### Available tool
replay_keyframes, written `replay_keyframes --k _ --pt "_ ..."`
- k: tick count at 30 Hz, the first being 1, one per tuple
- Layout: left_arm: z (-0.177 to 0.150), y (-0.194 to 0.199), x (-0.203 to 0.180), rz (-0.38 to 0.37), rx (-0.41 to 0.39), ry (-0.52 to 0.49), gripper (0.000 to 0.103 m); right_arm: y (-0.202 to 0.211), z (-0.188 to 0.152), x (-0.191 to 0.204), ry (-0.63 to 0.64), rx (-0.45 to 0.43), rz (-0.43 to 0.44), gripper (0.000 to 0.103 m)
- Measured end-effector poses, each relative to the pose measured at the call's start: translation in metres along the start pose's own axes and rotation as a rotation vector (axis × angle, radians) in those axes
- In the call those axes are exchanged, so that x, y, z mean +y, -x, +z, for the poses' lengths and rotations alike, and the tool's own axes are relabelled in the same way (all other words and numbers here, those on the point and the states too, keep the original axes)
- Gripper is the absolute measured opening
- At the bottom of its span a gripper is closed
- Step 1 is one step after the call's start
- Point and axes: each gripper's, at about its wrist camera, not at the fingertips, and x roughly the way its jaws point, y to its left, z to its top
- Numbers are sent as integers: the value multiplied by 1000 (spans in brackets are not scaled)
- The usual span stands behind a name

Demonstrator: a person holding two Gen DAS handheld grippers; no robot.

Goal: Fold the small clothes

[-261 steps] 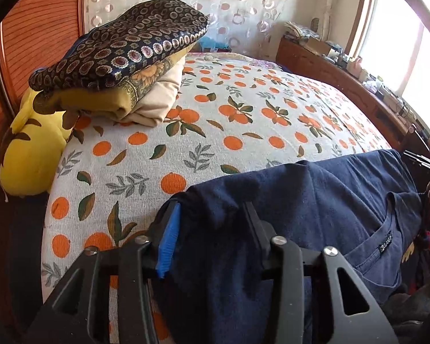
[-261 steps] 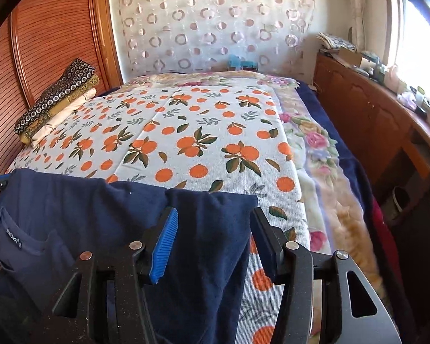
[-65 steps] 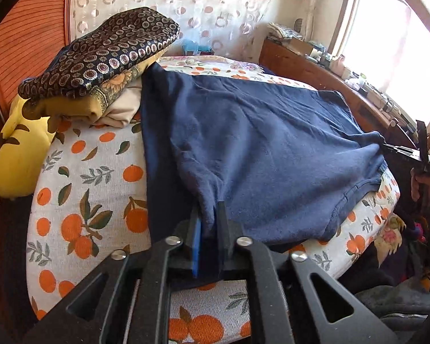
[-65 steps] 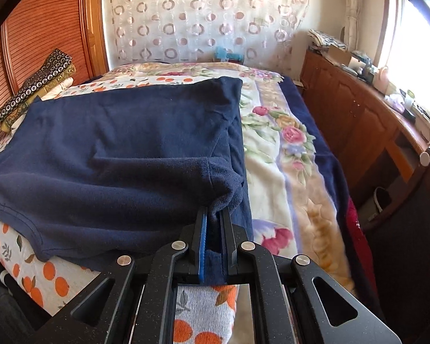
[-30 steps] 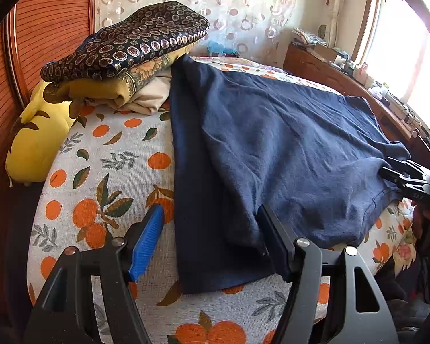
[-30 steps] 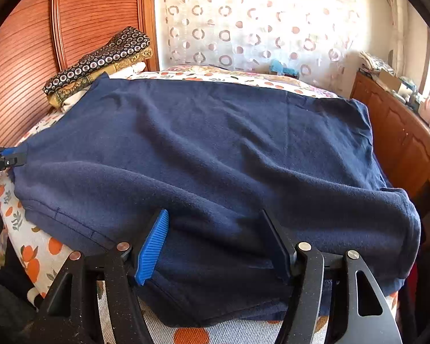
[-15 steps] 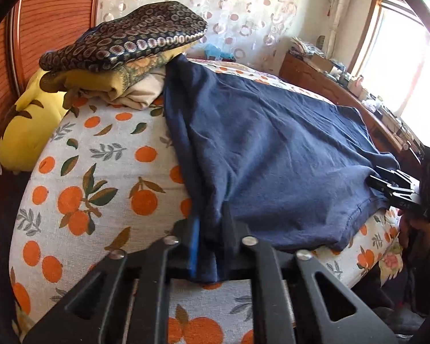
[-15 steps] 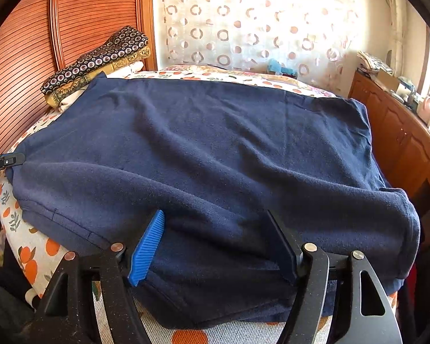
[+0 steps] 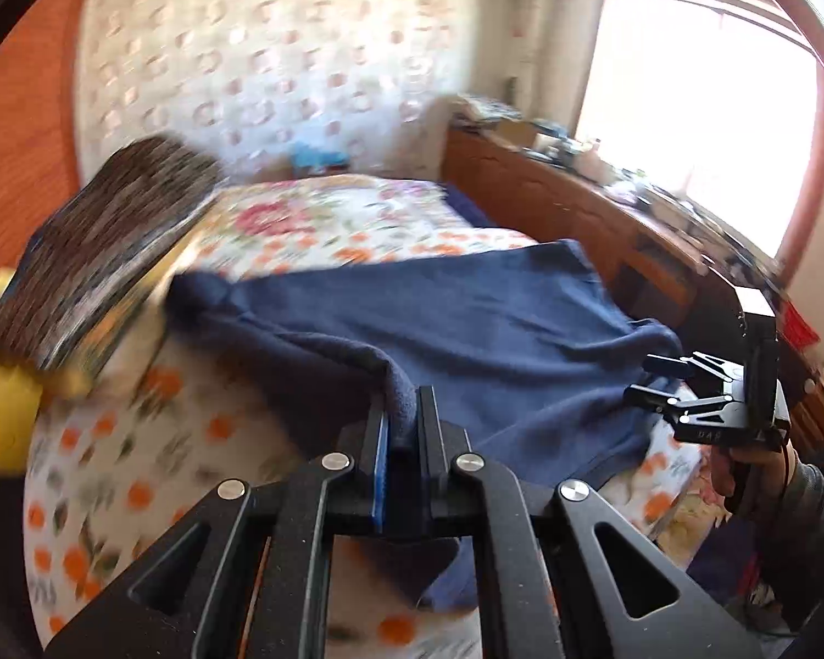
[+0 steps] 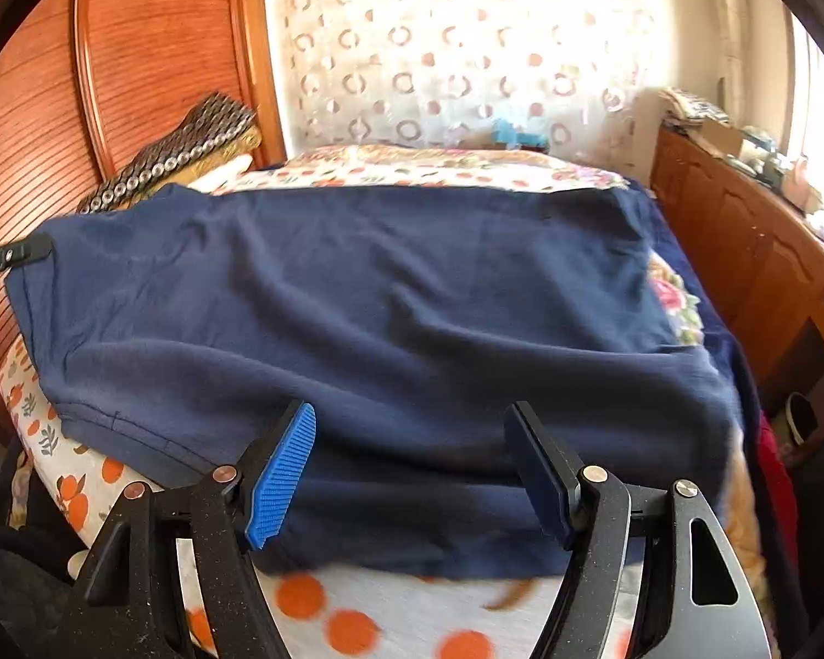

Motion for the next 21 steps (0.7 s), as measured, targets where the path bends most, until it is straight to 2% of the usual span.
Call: replay_keyframes --k 13,17,21 --pt "84 -94 -147 -227 91 -220 9 45 -27 -52 -101 -47 -36 73" --pt "102 -102 -173 -285 93 -223 9 55 -34 -61 -120 -47 -46 73" --pt "108 -108 -181 -291 117 -210 9 63 -41 -66 -128 -36 -54 73"
